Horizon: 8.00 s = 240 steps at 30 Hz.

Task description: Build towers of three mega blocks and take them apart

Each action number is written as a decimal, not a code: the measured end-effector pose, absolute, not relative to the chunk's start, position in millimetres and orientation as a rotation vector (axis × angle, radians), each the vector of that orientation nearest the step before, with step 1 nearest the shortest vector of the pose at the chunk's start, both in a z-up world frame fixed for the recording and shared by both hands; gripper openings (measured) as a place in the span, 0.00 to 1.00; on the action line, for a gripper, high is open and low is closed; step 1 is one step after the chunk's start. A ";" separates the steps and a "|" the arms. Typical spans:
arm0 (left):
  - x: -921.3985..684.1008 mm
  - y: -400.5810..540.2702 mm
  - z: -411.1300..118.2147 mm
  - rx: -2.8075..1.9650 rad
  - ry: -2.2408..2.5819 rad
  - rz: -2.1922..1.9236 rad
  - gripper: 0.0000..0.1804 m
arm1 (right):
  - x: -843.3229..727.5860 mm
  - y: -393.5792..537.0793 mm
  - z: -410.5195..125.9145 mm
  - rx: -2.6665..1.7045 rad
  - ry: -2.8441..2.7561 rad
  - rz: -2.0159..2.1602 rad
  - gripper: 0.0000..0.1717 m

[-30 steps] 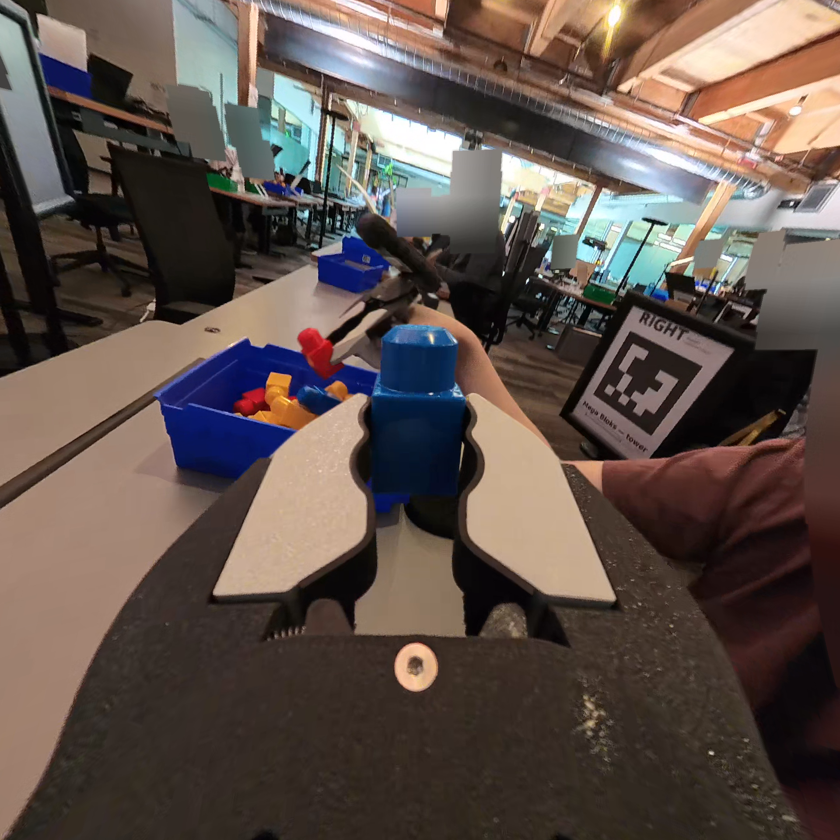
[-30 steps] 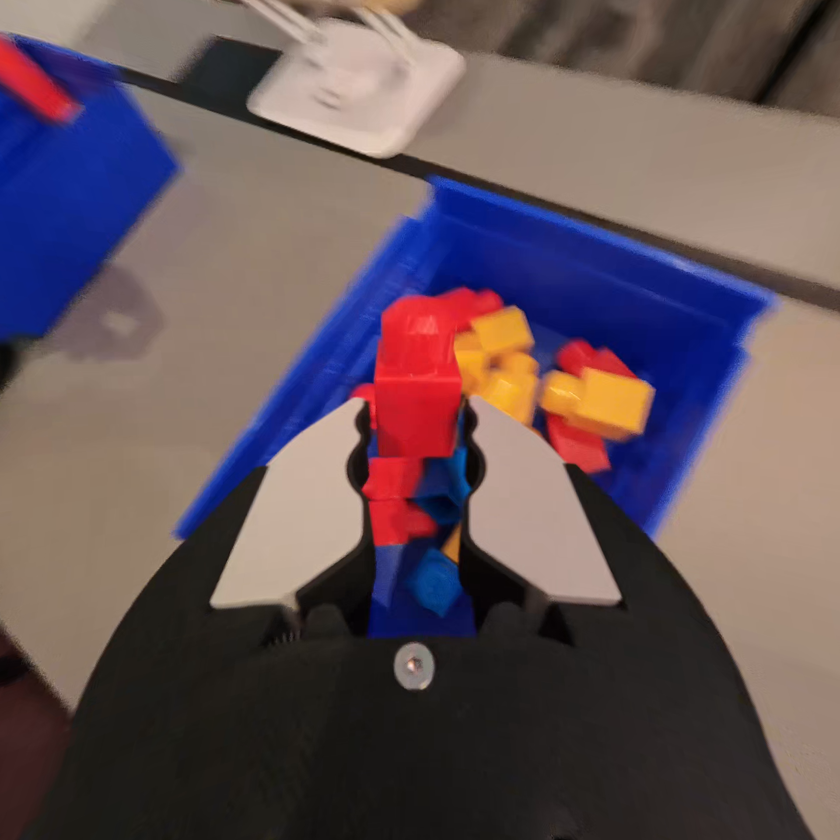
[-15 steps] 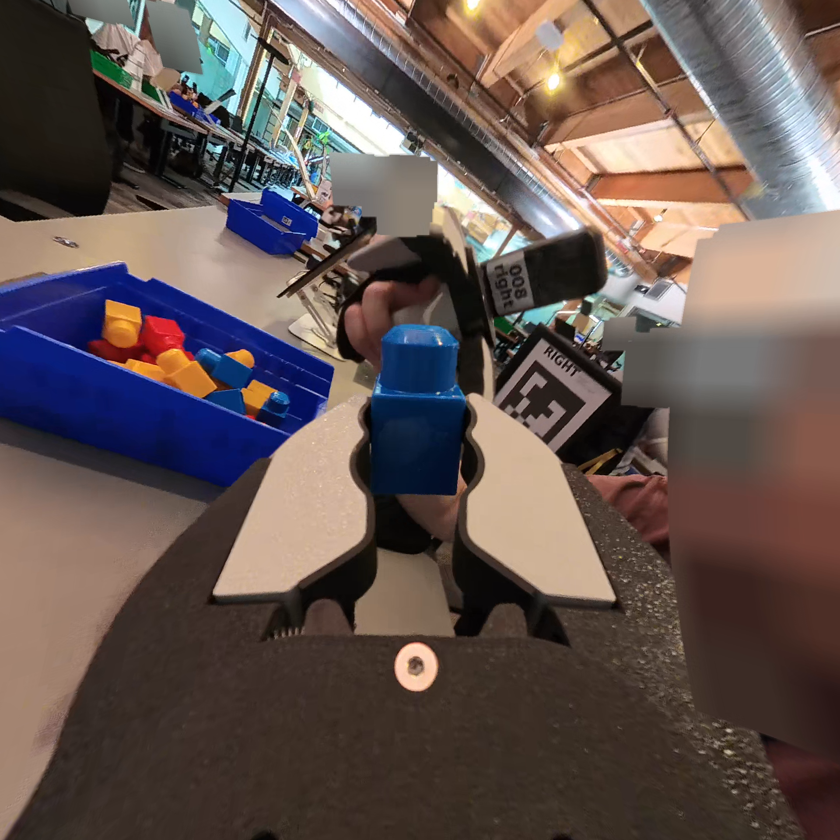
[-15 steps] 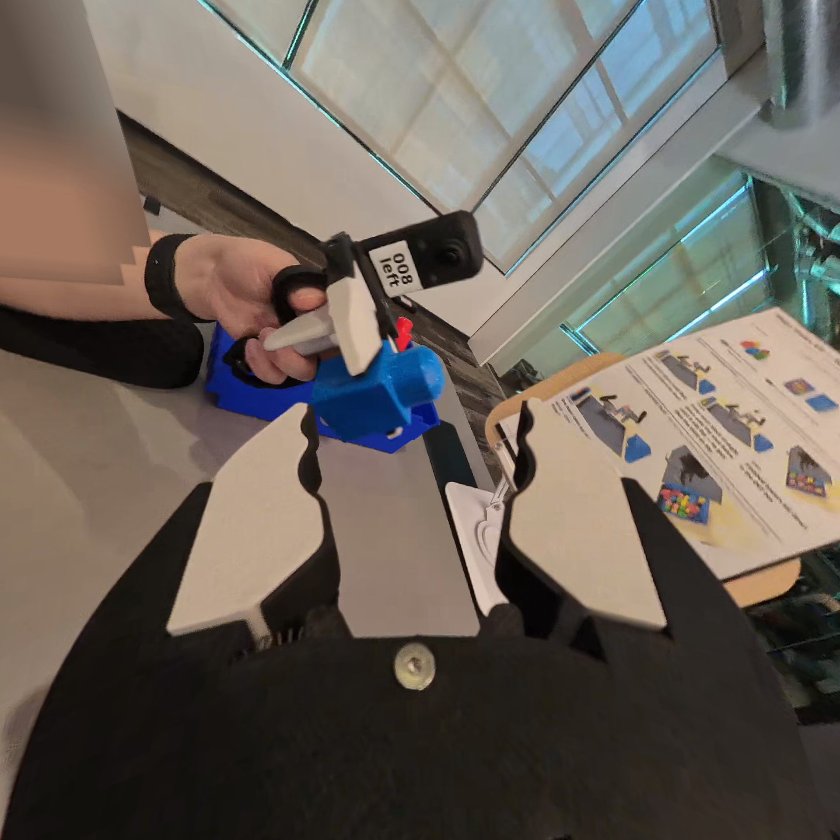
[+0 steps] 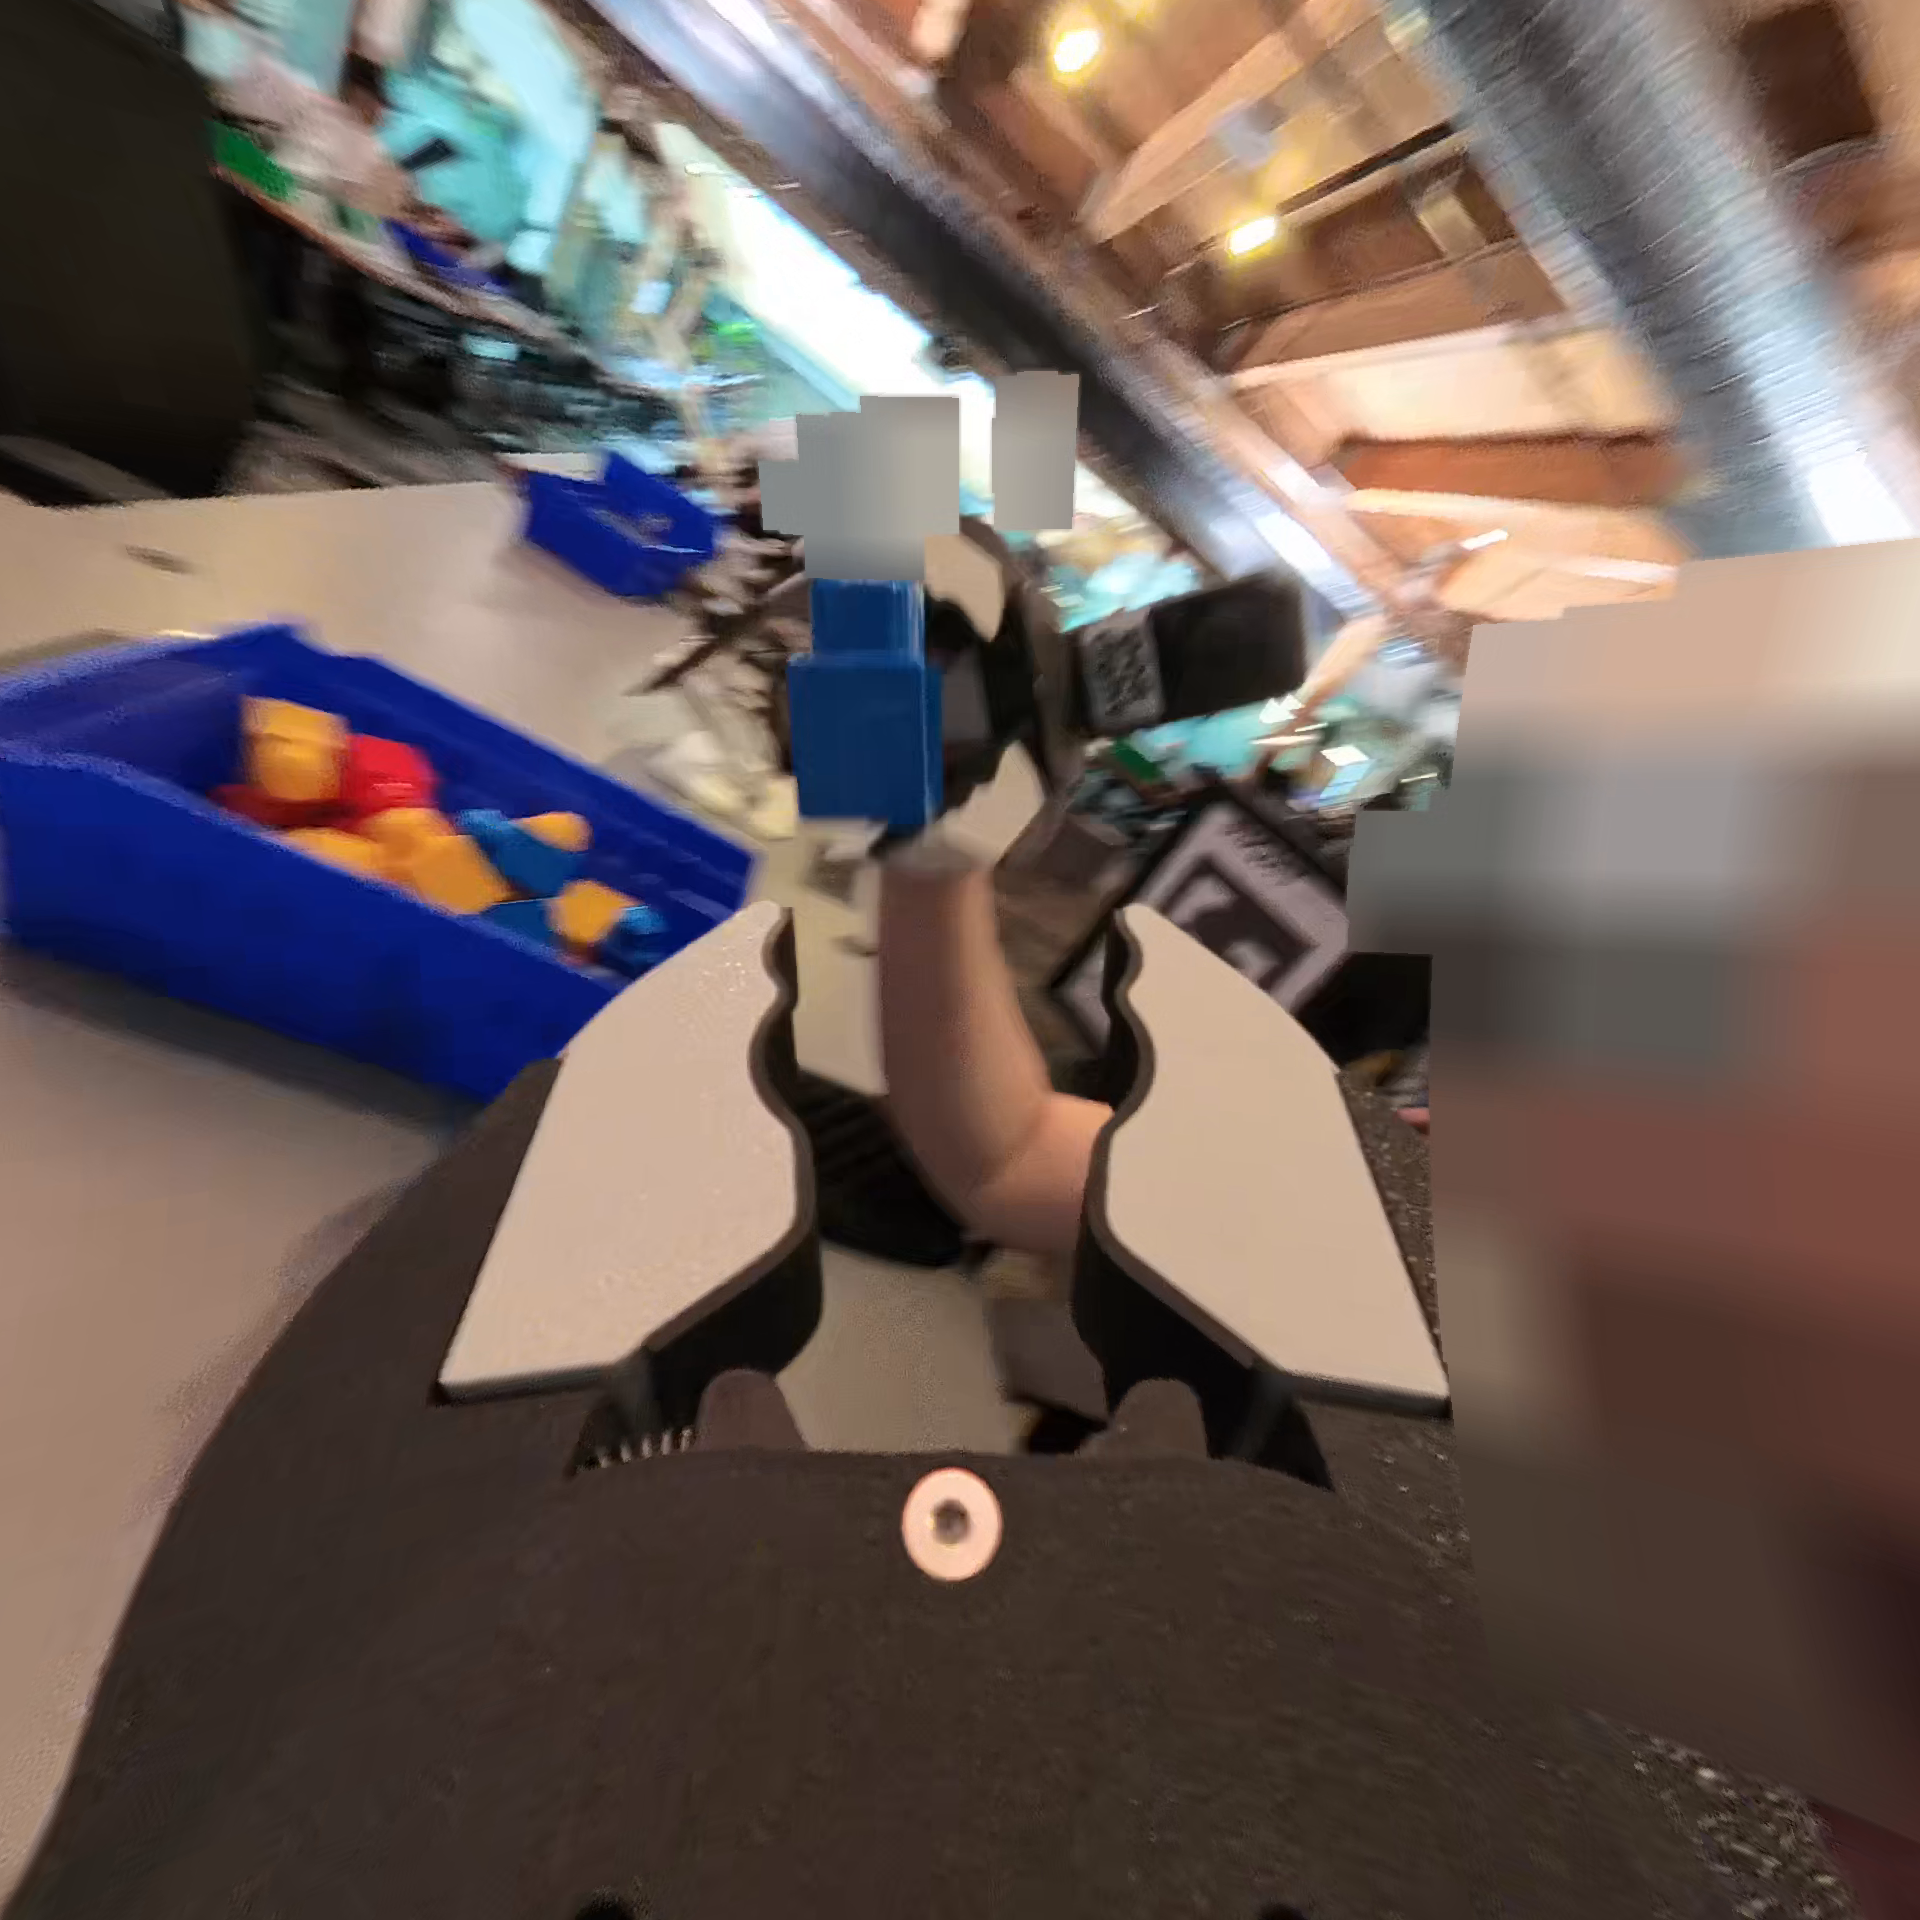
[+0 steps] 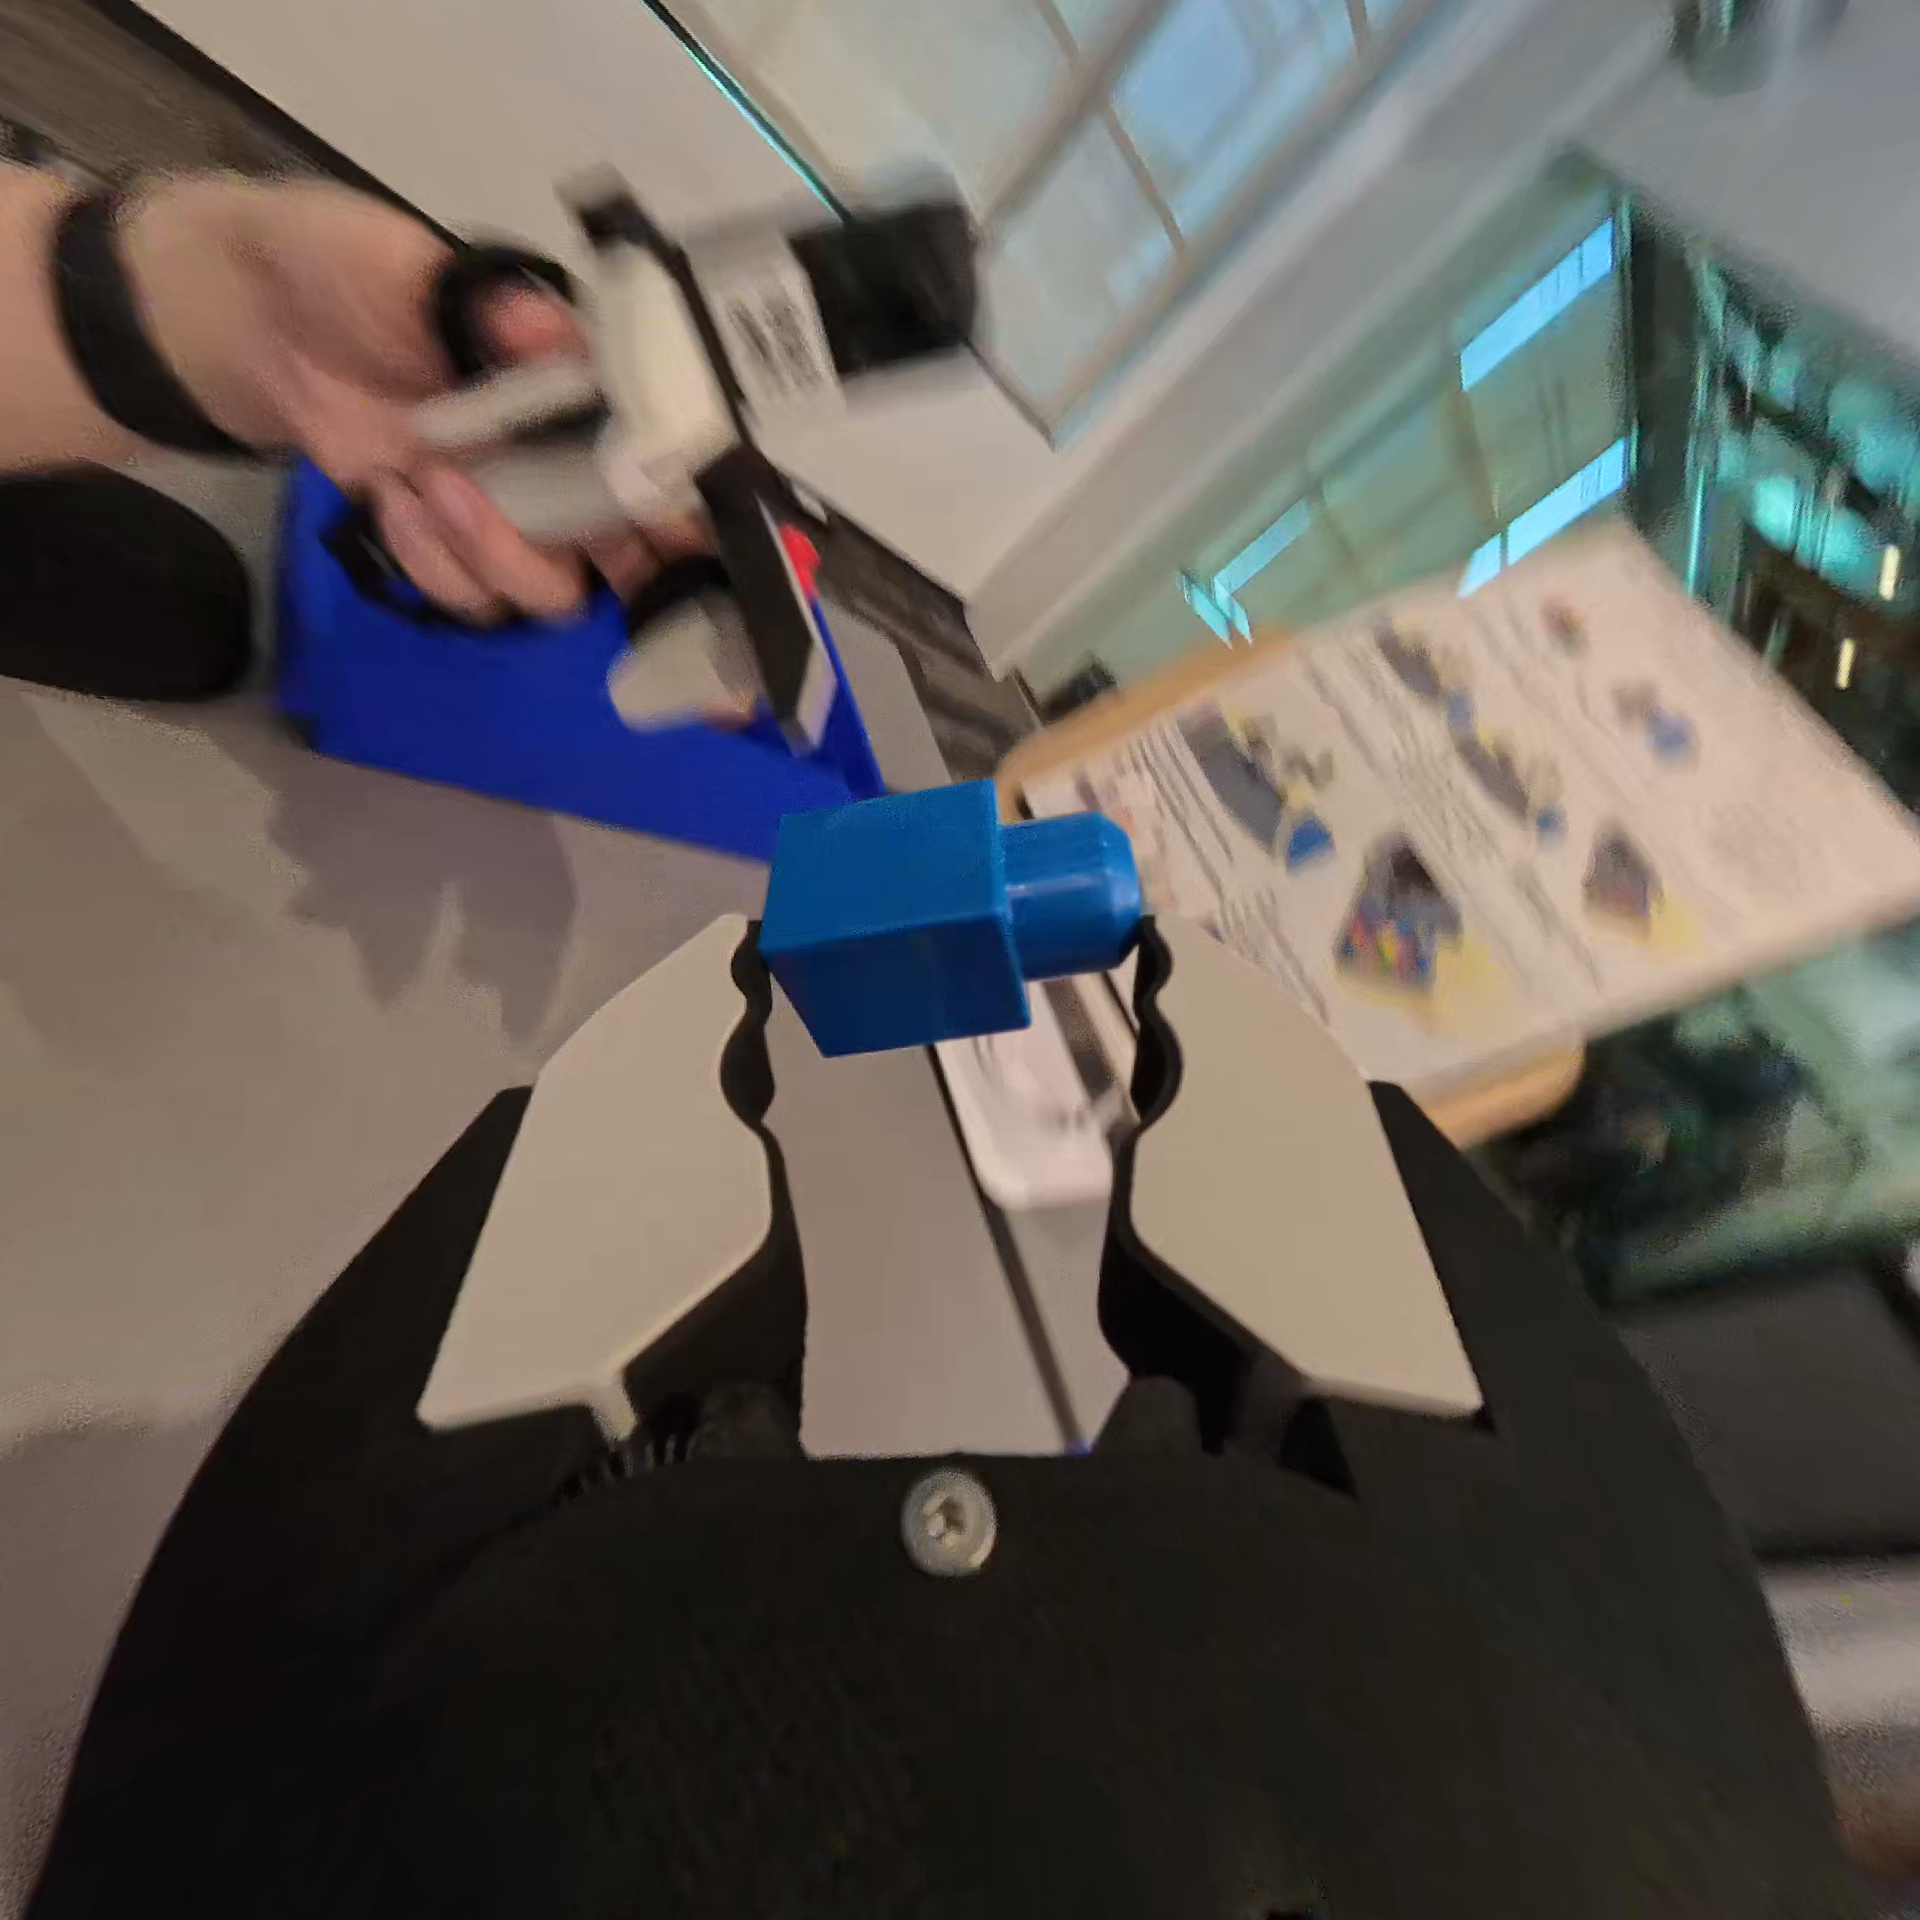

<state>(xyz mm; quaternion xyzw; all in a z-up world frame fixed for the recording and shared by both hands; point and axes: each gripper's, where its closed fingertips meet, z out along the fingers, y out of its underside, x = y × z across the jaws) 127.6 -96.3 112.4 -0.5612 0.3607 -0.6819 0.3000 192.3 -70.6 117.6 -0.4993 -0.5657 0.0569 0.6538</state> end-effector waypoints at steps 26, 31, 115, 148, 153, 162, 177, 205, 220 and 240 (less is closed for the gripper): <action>-165.8 96.5 -62.2 -2.376 0.084 -0.282 0.37 | 406.6 34.3 -21.4 -2.100 -0.763 0.048 0.48; -179.5 113.6 -106.9 -2.430 0.012 -0.141 0.39 | 399.4 35.1 -22.7 -2.091 -0.788 0.068 0.48; 120.7 -63.2 97.4 -1.512 0.921 -1.302 0.39 | 117.0 -64.2 72.5 -1.401 -1.115 1.341 0.21; 109.8 -58.0 104.1 -1.458 0.869 -1.337 0.34 | 101.4 -74.3 36.8 -1.492 -1.280 1.335 0.21; 125.7 -58.8 73.6 -1.563 0.975 -1.279 0.24 | 110.6 -69.2 40.4 -1.489 -1.261 1.301 0.21; 121.7 -56.4 67.0 -1.602 0.998 -1.280 0.23 | 118.5 -65.0 44.0 -1.504 -1.223 1.344 0.21; 81.1 -47.3 114.6 -1.465 0.863 -1.355 0.22 | 120.5 -69.4 10.6 -1.627 -1.377 1.272 0.21; 141.3 -92.6 14.5 -1.801 1.347 -1.273 0.23 | 148.1 -55.3 93.7 -1.543 -0.976 1.303 0.36; 149.3 -83.2 30.1 -1.704 1.200 -1.376 0.22 | 112.0 -63.8 75.5 -1.525 -1.032 1.348 0.21; 158.0 -94.8 0.5 -1.833 1.284 -1.398 0.21 | 158.8 -24.3 118.2 -1.368 -0.564 1.398 0.21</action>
